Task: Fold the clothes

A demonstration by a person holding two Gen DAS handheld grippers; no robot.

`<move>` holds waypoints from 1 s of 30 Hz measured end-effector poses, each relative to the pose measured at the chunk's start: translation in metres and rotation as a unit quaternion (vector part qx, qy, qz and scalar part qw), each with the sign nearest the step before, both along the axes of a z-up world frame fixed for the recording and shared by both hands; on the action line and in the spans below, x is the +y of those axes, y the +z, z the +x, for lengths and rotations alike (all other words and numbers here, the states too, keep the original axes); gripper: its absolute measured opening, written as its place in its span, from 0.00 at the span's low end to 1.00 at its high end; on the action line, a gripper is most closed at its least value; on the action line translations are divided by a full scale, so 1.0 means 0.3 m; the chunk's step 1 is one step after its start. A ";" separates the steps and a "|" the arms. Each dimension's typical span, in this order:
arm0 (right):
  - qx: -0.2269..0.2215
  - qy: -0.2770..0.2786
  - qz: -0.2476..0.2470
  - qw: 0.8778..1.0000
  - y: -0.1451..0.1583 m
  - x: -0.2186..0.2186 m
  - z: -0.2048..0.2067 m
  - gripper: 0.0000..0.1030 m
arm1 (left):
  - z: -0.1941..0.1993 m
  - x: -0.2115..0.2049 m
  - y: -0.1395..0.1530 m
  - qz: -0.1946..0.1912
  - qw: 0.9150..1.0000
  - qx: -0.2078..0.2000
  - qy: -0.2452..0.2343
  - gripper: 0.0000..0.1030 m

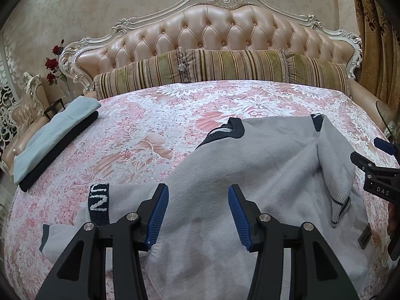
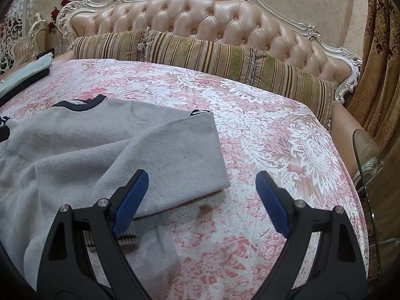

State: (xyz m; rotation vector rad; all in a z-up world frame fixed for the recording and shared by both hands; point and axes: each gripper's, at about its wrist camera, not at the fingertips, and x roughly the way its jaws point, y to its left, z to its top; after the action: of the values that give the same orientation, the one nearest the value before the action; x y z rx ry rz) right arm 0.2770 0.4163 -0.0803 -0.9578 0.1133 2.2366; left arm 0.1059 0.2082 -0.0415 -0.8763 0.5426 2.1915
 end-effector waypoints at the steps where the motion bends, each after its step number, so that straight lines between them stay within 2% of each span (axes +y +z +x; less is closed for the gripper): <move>1: 0.000 0.000 0.000 1.000 0.000 -0.001 0.000 0.86 | 0.000 0.000 0.000 0.000 1.000 0.000 0.000 0.49; 30: -0.001 0.003 -0.002 1.000 -0.003 -0.004 -0.001 0.86 | 0.005 0.005 -0.011 -0.002 1.000 -0.003 -0.002 0.49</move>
State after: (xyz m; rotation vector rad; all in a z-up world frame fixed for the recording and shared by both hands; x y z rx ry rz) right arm 0.2767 0.4150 -0.0814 -0.9644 0.1136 2.2421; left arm 0.1076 0.2096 -0.0448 -0.8825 0.5466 2.1852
